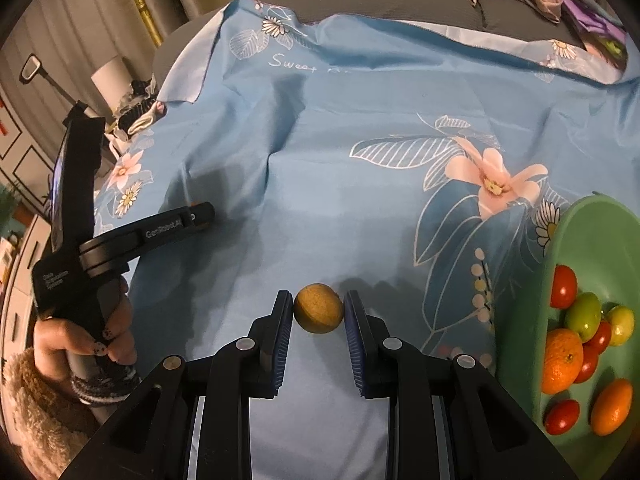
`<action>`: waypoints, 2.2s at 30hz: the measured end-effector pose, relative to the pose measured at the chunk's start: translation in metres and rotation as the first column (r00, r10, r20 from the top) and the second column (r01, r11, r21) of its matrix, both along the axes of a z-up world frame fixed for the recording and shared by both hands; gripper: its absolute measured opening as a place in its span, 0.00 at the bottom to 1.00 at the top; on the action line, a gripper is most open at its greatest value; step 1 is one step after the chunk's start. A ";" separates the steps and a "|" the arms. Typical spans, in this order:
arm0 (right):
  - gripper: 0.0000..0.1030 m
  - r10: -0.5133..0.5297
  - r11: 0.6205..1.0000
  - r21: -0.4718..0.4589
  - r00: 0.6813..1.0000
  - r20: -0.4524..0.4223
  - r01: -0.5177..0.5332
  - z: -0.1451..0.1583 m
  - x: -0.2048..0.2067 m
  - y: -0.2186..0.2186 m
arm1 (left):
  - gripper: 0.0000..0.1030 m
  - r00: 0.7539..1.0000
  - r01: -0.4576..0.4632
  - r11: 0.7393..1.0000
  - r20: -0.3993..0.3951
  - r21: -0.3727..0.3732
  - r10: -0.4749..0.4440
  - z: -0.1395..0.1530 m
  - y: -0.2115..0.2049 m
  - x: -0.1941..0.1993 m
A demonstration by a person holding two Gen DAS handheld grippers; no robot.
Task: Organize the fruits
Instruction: 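Grasp a small orange round fruit with the right gripper while the left grasps the other, then carry both small orange fruits over the green bowl and lower them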
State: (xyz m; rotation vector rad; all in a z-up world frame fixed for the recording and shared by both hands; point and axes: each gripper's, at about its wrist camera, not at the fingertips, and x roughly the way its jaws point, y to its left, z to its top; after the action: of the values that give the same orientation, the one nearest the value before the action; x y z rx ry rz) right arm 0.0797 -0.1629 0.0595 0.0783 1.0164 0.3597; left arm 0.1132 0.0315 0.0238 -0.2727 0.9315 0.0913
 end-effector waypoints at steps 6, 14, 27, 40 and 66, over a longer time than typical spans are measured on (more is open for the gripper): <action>0.26 0.002 1.000 0.019 1.000 -0.007 -0.002 0.000 0.000 -0.001 | 0.24 1.000 -0.010 0.999 -0.020 -0.031 0.009 0.004 0.000 -0.007; 0.27 0.005 0.998 0.070 1.000 0.014 -0.006 0.012 -0.008 -0.012 | 0.24 0.997 0.032 0.999 0.064 0.004 -0.032 0.040 -0.025 -0.045; 0.27 -0.044 0.989 0.149 0.988 0.149 0.021 0.059 -0.029 -0.053 | 0.25 0.962 0.154 0.986 0.217 0.069 -0.165 0.099 -0.081 -0.087; 0.27 -0.211 0.967 0.191 0.947 0.242 0.167 0.089 -0.046 -0.123 | 0.25 0.893 0.347 0.937 0.291 0.043 -0.344 0.126 -0.162 -0.100; 0.27 -0.411 0.910 0.079 0.911 0.045 0.406 0.029 -0.021 -0.210 | 0.25 0.833 0.549 0.836 0.096 -0.013 -0.545 0.070 -0.274 -0.073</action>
State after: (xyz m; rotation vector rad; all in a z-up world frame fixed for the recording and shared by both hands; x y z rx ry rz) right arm 0.0589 -0.3731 0.0887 0.3362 0.9005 0.0116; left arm 0.0400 -0.2424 0.0935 -0.0359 0.8924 -0.4707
